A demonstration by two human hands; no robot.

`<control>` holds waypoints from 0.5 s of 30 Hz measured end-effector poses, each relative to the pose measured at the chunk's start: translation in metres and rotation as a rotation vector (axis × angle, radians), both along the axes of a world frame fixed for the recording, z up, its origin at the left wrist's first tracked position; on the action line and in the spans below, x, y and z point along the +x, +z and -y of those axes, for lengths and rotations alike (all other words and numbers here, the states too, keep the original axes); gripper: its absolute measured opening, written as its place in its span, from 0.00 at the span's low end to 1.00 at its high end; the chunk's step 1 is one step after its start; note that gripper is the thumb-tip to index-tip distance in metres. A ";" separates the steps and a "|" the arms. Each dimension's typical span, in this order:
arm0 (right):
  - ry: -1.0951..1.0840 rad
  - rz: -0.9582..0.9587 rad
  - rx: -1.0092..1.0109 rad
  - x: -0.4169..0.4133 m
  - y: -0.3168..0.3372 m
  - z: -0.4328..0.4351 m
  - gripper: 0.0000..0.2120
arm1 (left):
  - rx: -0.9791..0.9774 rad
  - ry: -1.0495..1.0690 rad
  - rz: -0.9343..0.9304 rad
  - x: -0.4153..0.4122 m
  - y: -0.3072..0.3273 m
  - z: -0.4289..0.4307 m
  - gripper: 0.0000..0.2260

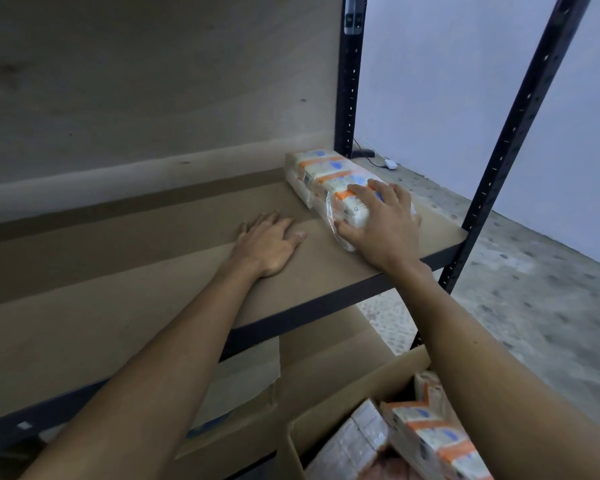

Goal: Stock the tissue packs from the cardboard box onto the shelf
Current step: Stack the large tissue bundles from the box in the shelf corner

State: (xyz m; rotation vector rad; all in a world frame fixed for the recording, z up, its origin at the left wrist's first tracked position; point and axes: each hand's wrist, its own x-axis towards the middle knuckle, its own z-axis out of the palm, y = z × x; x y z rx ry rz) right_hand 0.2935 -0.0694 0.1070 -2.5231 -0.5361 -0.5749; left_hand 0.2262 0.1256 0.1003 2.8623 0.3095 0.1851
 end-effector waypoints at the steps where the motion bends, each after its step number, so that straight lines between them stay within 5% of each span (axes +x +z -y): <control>1: 0.001 -0.008 0.001 0.006 0.000 0.002 0.30 | -0.002 0.000 0.007 0.001 -0.001 -0.001 0.26; 15: 0.028 -0.042 0.062 0.083 0.004 0.014 0.31 | 0.028 0.012 0.040 0.003 -0.003 -0.001 0.25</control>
